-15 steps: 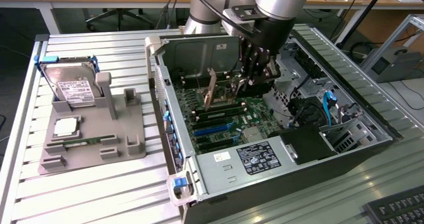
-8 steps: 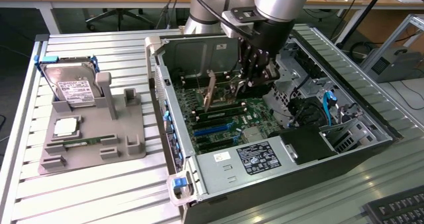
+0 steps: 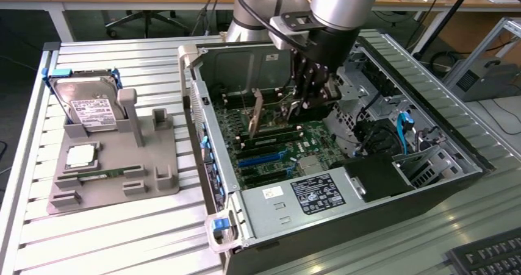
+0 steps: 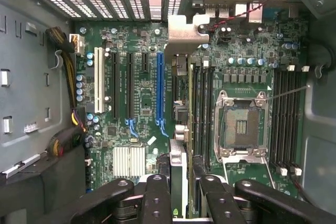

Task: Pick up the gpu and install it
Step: 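Insert the gpu into the slot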

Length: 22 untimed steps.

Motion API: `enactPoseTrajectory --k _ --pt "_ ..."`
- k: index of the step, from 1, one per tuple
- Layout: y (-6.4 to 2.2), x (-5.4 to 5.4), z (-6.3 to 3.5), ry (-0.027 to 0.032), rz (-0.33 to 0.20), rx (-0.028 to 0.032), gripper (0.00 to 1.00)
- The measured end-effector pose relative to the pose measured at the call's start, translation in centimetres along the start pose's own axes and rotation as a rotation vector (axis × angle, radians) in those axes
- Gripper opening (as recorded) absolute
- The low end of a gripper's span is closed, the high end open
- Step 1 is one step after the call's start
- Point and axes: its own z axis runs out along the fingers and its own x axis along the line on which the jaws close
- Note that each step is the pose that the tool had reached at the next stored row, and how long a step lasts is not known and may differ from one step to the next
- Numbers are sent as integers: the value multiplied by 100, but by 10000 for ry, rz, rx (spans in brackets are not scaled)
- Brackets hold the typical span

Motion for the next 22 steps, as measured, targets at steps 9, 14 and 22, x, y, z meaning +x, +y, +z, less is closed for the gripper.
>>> enactPoseTrajectory --k 9,14,22 --pt "16 20 28 -1 1 1 27" --pt "23 35 41 0 1 0 27" --pt "40 52 59 0 1 0 27"
